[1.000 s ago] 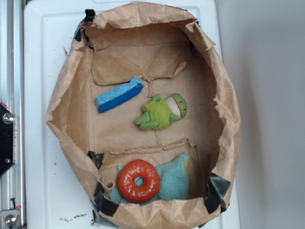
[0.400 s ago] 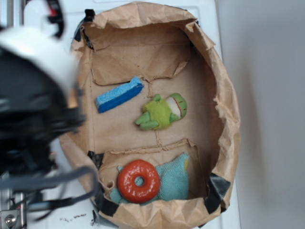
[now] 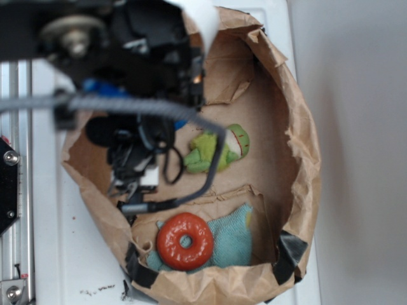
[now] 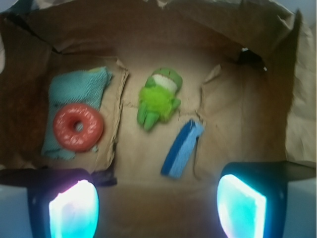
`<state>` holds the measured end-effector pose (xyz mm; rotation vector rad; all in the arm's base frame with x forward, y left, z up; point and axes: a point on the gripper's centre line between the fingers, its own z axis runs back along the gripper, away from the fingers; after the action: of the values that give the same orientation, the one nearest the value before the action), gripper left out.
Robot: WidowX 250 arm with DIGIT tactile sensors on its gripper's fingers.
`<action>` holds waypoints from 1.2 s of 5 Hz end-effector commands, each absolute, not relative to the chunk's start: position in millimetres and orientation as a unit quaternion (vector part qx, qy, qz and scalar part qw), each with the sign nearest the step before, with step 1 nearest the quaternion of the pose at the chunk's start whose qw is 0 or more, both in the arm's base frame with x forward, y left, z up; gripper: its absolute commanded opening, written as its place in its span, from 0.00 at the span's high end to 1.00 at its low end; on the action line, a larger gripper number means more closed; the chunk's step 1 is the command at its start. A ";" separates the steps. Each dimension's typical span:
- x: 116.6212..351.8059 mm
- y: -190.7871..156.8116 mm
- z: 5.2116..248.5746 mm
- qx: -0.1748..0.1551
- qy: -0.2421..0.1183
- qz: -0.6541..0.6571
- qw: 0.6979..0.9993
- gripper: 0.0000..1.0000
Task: Grab the blue sponge.
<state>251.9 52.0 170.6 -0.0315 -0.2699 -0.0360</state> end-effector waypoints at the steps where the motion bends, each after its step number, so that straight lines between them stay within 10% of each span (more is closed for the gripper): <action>1: 275.4 62.0 134.3 -0.034 -0.152 -0.043 0.987 0.00; 6: 289.3 49.9 44.9 -0.005 -0.029 0.012 0.999 0.00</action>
<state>278.2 53.6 30.1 -0.0170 -0.0110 0.0434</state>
